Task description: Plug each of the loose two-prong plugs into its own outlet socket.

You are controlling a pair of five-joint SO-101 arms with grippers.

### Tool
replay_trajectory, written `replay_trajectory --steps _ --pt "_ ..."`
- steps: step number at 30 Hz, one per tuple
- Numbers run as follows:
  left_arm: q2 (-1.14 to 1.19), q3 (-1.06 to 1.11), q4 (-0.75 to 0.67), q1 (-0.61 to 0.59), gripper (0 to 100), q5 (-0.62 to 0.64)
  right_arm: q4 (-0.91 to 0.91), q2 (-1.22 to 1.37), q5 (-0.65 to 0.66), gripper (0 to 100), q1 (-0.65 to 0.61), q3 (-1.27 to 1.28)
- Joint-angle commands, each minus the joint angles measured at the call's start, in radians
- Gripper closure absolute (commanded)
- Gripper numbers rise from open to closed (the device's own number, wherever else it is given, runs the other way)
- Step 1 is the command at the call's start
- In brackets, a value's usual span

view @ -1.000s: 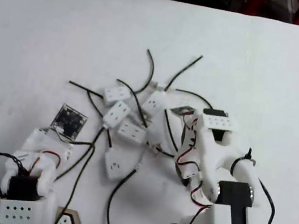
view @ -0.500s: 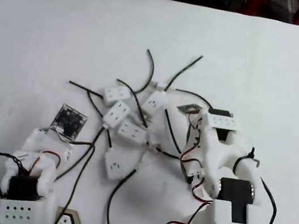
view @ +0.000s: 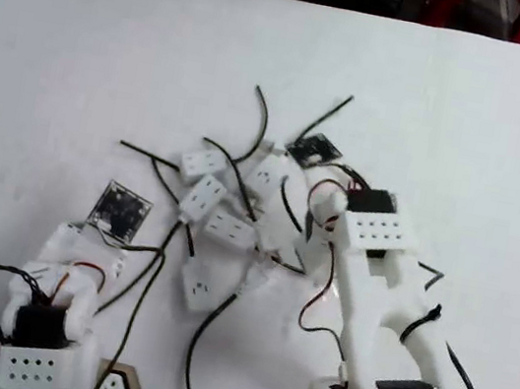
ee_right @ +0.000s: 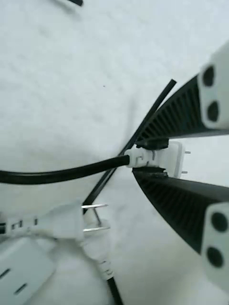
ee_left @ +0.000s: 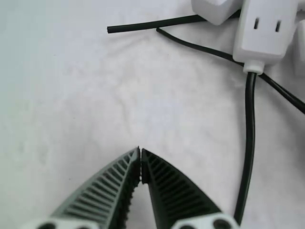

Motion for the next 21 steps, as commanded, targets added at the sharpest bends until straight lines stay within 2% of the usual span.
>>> replay_trajectory --steps 1,4,9,15,21 --pt "-0.008 -0.008 -0.015 -0.01 97 -0.005 -0.07 0.044 -0.052 98.1 -0.015 -0.011" --pt "-0.008 -0.008 -0.015 -0.01 97 -0.005 -0.067 0.119 -0.052 96.7 -0.028 -0.02" --pt "-0.008 -0.008 -0.015 -0.01 97 -0.005 0.108 0.165 -0.055 86.7 -0.033 -0.097" --pt "-0.008 -0.008 -0.015 -0.01 97 -0.005 0.269 0.165 -0.058 86.5 -0.031 -0.196" --pt "-0.008 -0.008 -0.015 -0.01 97 -0.005 0.248 0.196 -0.058 86.5 -0.036 -0.166"
